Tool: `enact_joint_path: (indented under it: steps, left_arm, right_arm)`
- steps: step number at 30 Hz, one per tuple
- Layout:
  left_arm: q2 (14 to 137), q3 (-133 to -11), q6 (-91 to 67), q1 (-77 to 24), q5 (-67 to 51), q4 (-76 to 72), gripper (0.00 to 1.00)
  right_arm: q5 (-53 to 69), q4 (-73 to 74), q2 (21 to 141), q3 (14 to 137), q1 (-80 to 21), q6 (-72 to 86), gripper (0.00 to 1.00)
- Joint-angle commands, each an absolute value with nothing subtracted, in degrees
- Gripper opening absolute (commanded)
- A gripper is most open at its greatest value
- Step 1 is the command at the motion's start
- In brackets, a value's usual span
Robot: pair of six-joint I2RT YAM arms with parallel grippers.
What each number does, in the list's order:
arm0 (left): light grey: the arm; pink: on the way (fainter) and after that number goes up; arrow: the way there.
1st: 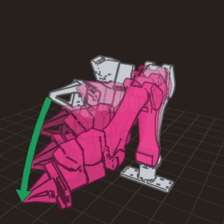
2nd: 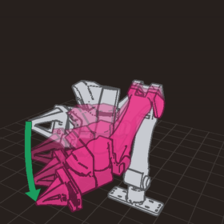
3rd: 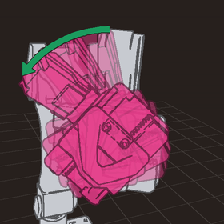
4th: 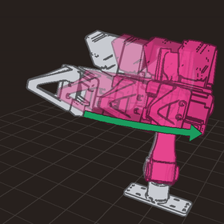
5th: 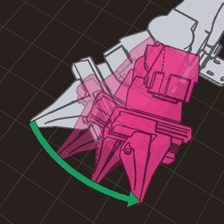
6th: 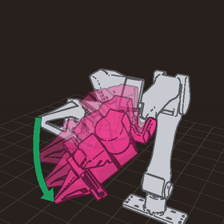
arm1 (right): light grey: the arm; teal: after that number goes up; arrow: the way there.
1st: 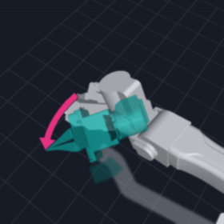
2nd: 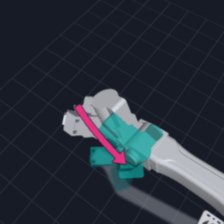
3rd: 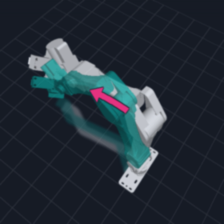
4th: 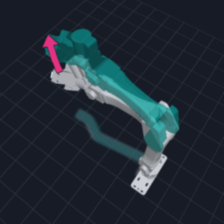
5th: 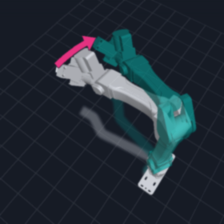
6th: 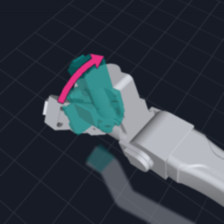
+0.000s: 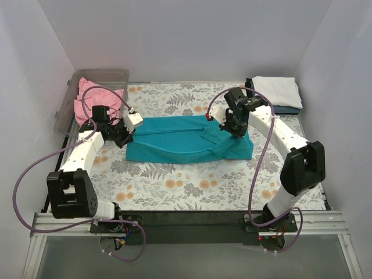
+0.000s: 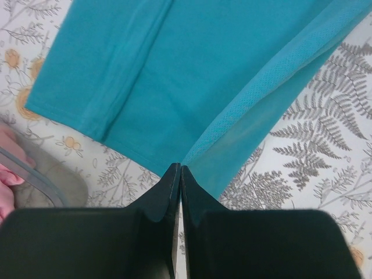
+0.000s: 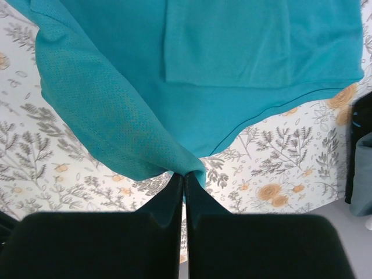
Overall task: Fold and stack the t-shirts
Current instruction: Fold the tshirt
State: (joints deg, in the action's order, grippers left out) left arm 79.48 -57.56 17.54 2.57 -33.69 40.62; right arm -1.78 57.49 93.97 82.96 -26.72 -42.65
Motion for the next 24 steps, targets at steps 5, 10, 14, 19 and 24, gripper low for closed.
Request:
enact_joint_path:
  steps: [5, 10, 14, 19, 24]
  left_arm:
    - [83.5, -61.8, 14.5, 3.0, -33.1, 33.1, 0.0]
    - [85.9, -62.1, 13.8, 3.0, -31.6, 30.1, 0.0]
    - [87.3, -62.1, 13.6, 3.0, -31.6, 29.4, 0.0]
    - [88.7, -62.2, 13.4, 2.9, -31.1, 28.1, 0.0]
    - [89.6, -62.5, 13.4, 3.0, -30.7, 27.2, 0.0]
  right_arm:
    - [-1.8, 57.1, 100.4, 90.3, -24.4, -45.6, 0.01]
    - [-1.6, 56.7, 103.6, 93.2, -23.5, -45.9, 0.01]
    - [-1.4, 56.3, 106.1, 94.7, -23.0, -46.1, 0.01]
    - [-1.4, 56.0, 108.5, 96.9, -22.6, -46.0, 0.01]
    - [-1.7, 55.7, 109.9, 97.6, -22.2, -46.2, 0.01]
